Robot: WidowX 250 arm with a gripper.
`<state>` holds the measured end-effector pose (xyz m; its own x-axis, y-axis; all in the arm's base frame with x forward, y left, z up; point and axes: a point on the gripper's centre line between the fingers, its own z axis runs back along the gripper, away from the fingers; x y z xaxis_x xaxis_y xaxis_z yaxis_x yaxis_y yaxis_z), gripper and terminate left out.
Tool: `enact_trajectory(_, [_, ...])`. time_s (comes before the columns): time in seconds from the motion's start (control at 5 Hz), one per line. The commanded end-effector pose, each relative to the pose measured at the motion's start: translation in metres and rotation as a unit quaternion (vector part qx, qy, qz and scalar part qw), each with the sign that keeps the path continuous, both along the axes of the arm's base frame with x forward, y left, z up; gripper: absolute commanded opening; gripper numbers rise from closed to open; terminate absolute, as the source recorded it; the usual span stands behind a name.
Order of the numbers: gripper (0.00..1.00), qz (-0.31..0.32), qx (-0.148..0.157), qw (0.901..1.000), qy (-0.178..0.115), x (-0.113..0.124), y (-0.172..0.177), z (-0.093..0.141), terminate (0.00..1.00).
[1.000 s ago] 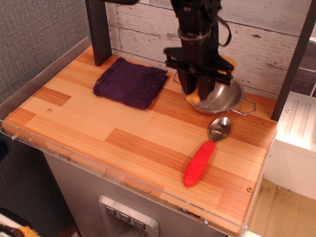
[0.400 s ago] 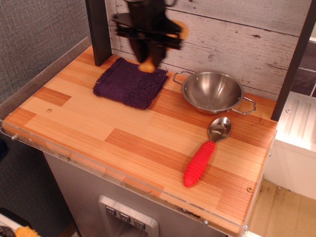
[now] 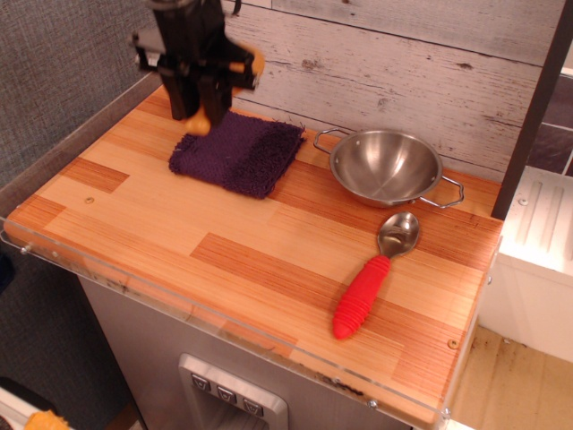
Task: Put the drumstick on the purple cloth.
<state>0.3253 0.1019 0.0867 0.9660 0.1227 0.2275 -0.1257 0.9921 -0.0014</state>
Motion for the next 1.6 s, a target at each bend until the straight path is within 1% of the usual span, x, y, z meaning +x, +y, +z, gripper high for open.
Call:
enact_trajectory(0.0, [0.0,-0.002,0.003,0.9999,0.014,0.018,0.007,-0.015,0.0])
enact_trajectory(0.2, [0.0,0.001,0.004,0.9999,0.016,0.03,0.01,-0.021,0.0])
enact_trajectory(0.4, [0.0,0.0,0.004,0.9998,0.017,0.036,0.01,-0.025,0.0])
enact_trajectory(0.6, [1.0,-0.005,-0.002,0.9998,0.019,0.035,0.006,-0.027,0.0])
enact_trajectory(0.8, [1.0,-0.012,-0.004,0.9999,0.008,0.032,0.0,-0.016,0.0])
enact_trajectory(1.0, [1.0,-0.024,-0.009,0.9997,-0.007,0.019,-0.006,0.009,0.0])
enact_trajectory(1.2, [1.0,-0.026,-0.015,0.9994,-0.017,-0.007,-0.018,0.029,0.0])
enact_trajectory(1.4, [1.0,-0.043,-0.03,0.9985,-0.012,-0.038,-0.034,0.031,0.0])
